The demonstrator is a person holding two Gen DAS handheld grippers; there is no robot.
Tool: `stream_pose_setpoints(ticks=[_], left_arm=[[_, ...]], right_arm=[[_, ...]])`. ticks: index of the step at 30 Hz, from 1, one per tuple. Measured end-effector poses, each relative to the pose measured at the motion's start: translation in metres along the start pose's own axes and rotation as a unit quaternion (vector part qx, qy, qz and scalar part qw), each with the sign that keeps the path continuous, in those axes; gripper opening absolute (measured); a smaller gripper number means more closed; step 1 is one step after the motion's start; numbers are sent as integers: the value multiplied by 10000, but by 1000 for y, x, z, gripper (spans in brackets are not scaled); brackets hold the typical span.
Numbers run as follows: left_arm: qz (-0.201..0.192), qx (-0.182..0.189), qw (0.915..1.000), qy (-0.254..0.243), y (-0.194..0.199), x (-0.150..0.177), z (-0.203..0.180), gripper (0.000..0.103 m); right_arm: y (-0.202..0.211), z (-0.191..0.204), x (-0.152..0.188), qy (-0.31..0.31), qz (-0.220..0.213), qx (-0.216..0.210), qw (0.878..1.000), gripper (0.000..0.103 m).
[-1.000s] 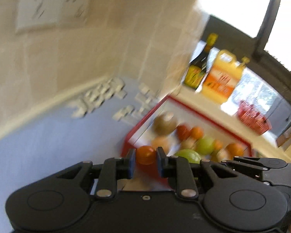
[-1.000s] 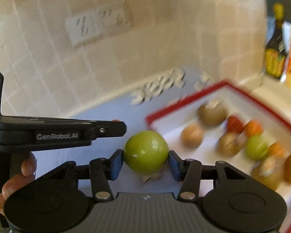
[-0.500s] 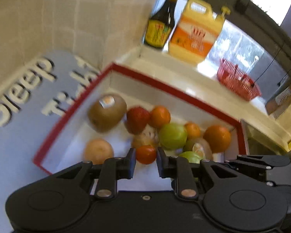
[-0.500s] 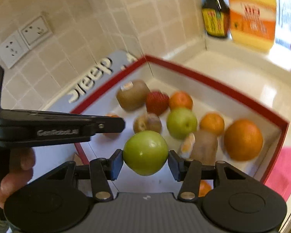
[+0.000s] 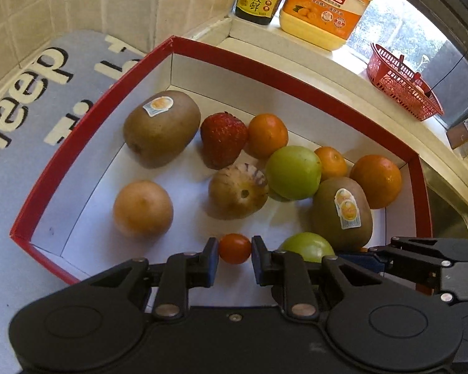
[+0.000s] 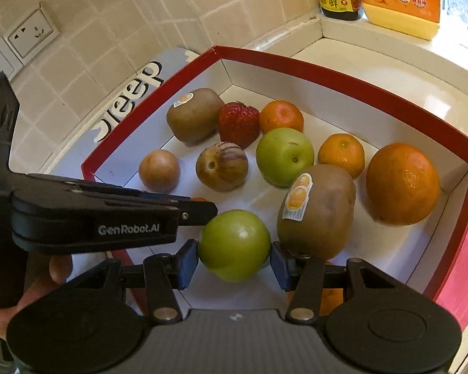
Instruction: Organize fruits
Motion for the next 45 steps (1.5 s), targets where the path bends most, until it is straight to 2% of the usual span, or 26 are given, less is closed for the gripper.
stream_pose_setpoints(ticks=[6,11,15,16,18,21,24,26,28,30,32,34,40,45], left_arm=[[-2,-18,10000,-43,-1,1,-2,26],[5,-44,10000,-37,0,1,-6,45],[-134,-47,9999,-4,15,3,-9,59],[-182,-73,9998,24,20,3,-11,68],[-271,-257,9991,186,32,6,-11,79],[-486,-612,9964,337,54,16,-15,79],[-1025,-1324,9857,172,92,29,-34,79],[-1426,-1874,9718,94,117,39,-49,80],[-1805,-2290,9565,95,144,52,-66,80],[-2098,-2479,9457,97,169,64,-79,80],[-2412,-2777,9298,147,195,77,-89,81],[-2619,-2916,9197,228,217,87,-96,85],[-2787,-3082,9064,763,254,120,-104,89],[-2608,-3204,9050,1015,252,140,-100,89]], right_arm=[[0,1,1,19,5,17,10000,53],[4,0,0,7,43,43,10000,54],[15,-2,1,8,-1,-7,10000,55],[18,-2,1,41,-10,-1,10000,59],[23,-2,2,106,68,27,9999,61],[34,-1,8,151,106,62,9998,61],[59,1,14,252,-129,192,9994,61],[83,7,16,405,-426,289,9979,63],[109,17,18,621,-822,465,9936,71],[134,29,19,848,-1230,641,9867,78],[155,43,22,1099,-1584,799,9780,81],[172,55,27,1231,-1860,866,9710,88],[189,68,33,1089,-1950,639,9726,96],[180,74,41,1059,-1682,697,9776,97]])
Point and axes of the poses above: each gripper's, at about its wrist camera, not at the fingertips, and y roughly against the way its jaws point, z to its left, x to its underside, the point moved 3 cm from there along -y, roughly the way its jaws point, and after that the axes turned 2 degrees about x, right-handed, at the moved point
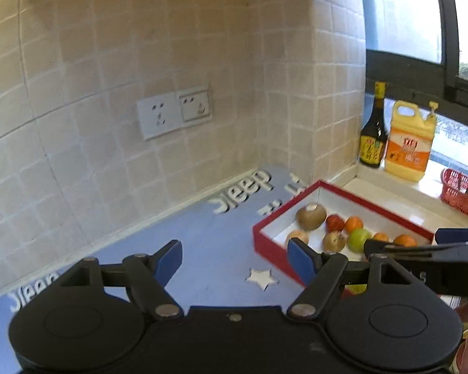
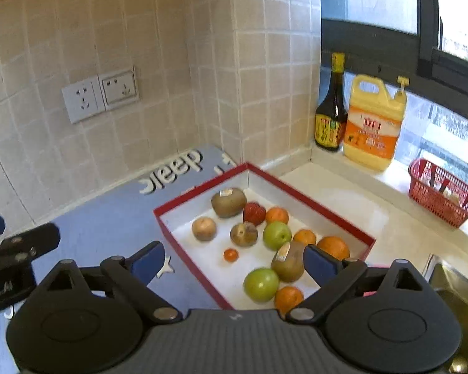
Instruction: Organize fruits
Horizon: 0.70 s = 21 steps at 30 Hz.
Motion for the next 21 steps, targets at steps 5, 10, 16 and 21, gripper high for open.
stream_pose_setpoints(ticks=[5,10,16,21], left_arm=[[142,-45,9998,135,4,15,8,89],[325,-105,9991,243,2,23,11,89],[360,-108,9989,271,1,22,9,89],[383,-50,9990,220,-1,21,2,89]], right_arm=[[-4,6,9,32,200,-12,9998,97],[-6,10,15,109,265,-88,9996,97],[-6,8,16,148,301,-92,9994,97],[-7,2,15,84,325,-111,9994,97]])
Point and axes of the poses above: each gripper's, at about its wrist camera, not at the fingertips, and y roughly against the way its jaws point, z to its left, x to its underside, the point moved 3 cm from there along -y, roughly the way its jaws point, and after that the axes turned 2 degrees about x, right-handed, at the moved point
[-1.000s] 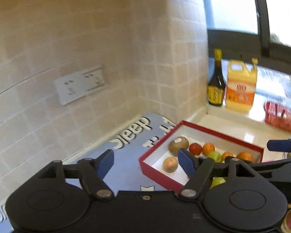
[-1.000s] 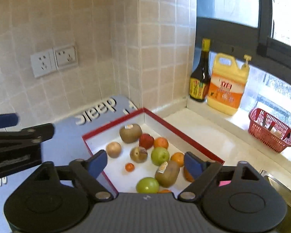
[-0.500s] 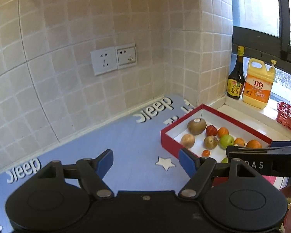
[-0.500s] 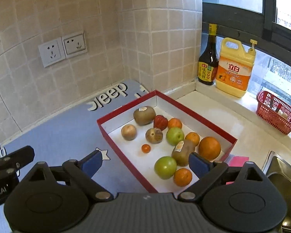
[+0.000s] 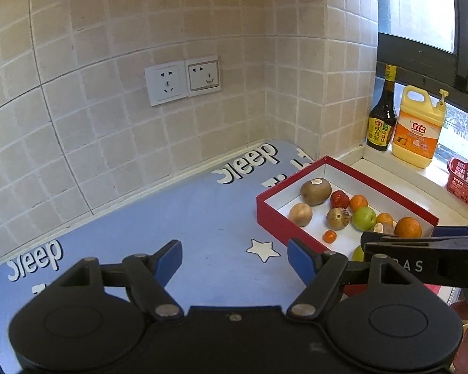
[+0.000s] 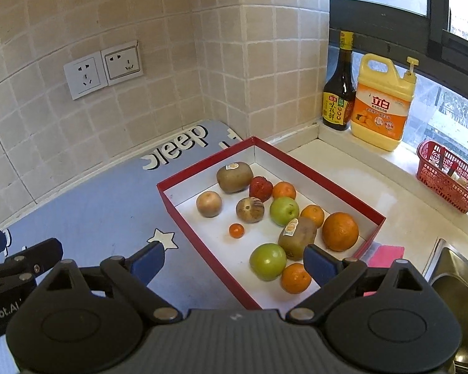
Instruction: Organize fruits
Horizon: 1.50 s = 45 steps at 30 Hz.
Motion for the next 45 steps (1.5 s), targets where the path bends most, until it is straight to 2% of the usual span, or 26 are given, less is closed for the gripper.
stream_pose_setpoints(ticks=[11,45], left_arm=[[202,88,9997,-41,-13,2,-9,89],[338,240,9991,-120,-29,3,-14,89]], right_arm=[[-10,-4,4,-74,145,12,9999,97],[-25,-9,6,-156,317,63,9994,97]])
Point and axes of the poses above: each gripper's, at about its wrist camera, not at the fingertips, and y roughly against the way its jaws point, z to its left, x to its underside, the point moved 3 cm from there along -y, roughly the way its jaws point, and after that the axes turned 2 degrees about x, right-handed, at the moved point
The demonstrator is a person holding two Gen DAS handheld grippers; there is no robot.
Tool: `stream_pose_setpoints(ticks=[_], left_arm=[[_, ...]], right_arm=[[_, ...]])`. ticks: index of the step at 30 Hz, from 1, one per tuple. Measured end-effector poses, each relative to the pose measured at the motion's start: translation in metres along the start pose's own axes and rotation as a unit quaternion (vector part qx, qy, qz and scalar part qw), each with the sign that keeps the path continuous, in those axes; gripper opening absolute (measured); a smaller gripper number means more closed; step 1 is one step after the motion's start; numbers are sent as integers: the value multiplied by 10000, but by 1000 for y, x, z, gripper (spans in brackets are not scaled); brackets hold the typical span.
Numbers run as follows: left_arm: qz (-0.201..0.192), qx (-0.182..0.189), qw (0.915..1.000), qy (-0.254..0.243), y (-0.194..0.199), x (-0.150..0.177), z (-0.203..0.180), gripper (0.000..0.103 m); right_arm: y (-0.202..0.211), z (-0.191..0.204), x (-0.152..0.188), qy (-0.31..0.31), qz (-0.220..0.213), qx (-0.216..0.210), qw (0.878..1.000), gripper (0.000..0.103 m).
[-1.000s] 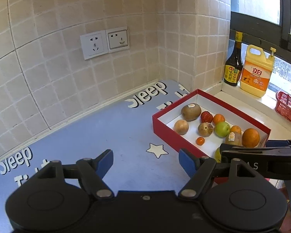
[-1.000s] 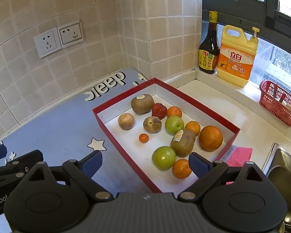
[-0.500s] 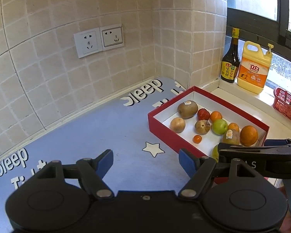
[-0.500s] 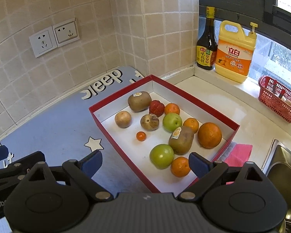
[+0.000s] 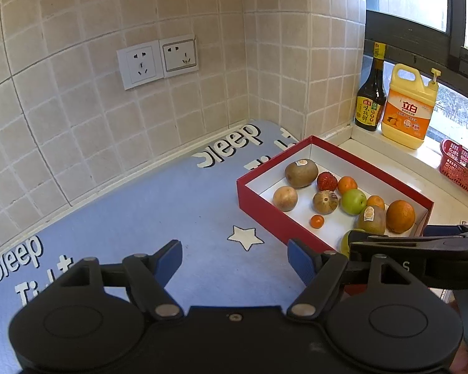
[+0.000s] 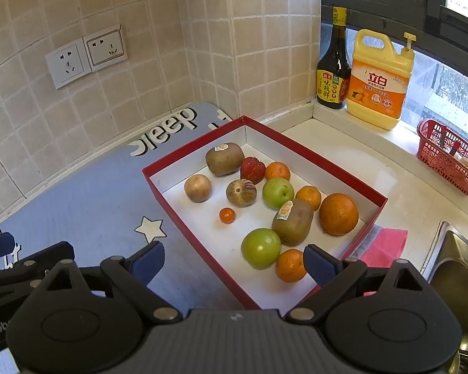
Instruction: Organize fruits
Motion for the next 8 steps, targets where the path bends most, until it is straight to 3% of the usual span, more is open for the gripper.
stream_pose_setpoints(ticks=[8], left_arm=[[-204,-218,9995,-66,0,1,0,88]], right_arm=[[-1,0,2,22,5,-12,10000,97]])
Point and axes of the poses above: each gripper's, at about its wrist camera, not at the fingertips, and y roughly against the way its jaws point, z to its left, x to its underside, the point moved 3 cm from there along -y, roughly the way its jaws point, and after that the axes turned 2 degrees about x, right-handed, at the moved point
